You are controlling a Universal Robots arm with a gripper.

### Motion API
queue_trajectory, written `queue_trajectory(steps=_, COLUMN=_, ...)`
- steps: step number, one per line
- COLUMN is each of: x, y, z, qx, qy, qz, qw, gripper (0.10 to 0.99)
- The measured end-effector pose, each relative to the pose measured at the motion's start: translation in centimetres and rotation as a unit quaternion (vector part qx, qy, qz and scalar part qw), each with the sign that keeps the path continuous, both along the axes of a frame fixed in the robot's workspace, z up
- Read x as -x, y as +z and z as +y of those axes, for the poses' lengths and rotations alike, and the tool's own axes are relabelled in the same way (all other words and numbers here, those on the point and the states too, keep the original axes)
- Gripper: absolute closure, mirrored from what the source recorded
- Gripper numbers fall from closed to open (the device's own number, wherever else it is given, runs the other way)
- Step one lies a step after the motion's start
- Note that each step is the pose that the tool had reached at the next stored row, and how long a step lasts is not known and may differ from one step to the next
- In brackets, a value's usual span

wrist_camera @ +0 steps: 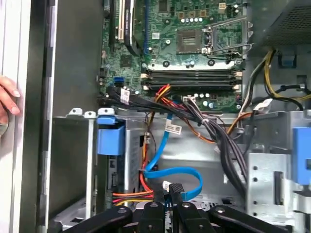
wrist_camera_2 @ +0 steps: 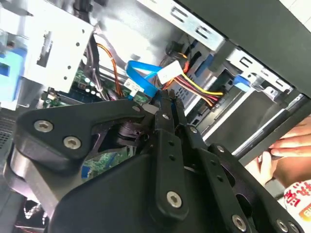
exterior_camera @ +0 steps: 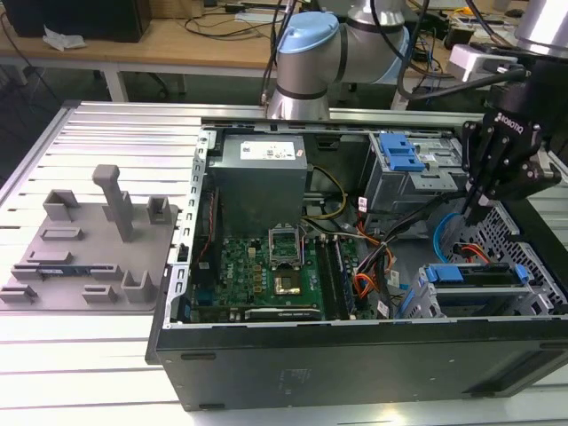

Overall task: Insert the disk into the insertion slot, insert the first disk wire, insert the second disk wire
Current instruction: 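Insert the second disk wire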

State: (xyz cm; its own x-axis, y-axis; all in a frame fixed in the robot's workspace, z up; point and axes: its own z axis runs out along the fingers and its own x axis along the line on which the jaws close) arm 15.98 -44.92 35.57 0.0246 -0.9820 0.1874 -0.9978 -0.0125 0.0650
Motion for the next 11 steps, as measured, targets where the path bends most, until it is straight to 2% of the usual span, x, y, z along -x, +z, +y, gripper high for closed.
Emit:
queue_trajectory(steps=1, x=0.01, y=0.00, z=-0.41, qx=-0.0020, qy=0.000, qz=0.0001, qw=1.0000, gripper=0.925)
queue_trajectory(steps=3, x=0.00, y=0.00, z=-1.16, qx=-0.0132, qy=0.000, qz=0.0001, qw=0.9999, gripper=0.925)
queue_trajectory(steps=4, x=0.00, y=0.00, z=-1.34, qx=-0.0186, qy=0.000, qz=0.0001, qw=0.9998, gripper=0.925)
queue_trajectory(steps=5, x=0.00, y=-0.01, z=-1.48, qx=-0.0258, qy=0.000, qz=0.0002, qw=0.9997, gripper=0.925)
queue_trajectory(steps=6, x=0.01, y=0.00, z=-1.79, qx=-0.0419, qy=0.000, qz=0.0001, qw=0.9991, gripper=0.925)
queue_trajectory(steps=7, x=0.04, y=0.00, z=-2.00, qx=-0.0487, qy=0.000, qz=0.0001, qw=0.9988, gripper=0.925)
queue_trajectory(steps=8, x=0.10, y=0.00, z=-2.22, qx=-0.0522, qy=0.000, qz=0.0002, qw=0.9986, gripper=0.925)
queue_trajectory(steps=9, x=0.29, y=0.00, z=-2.72, qx=-0.0542, qy=0.000, qz=0.0001, qw=0.9985, gripper=0.925)
queue_trajectory(steps=11, x=0.54, y=0.00, z=-3.40, qx=-0.0554, qy=0.000, qz=0.0001, qw=0.9985, gripper=0.925)
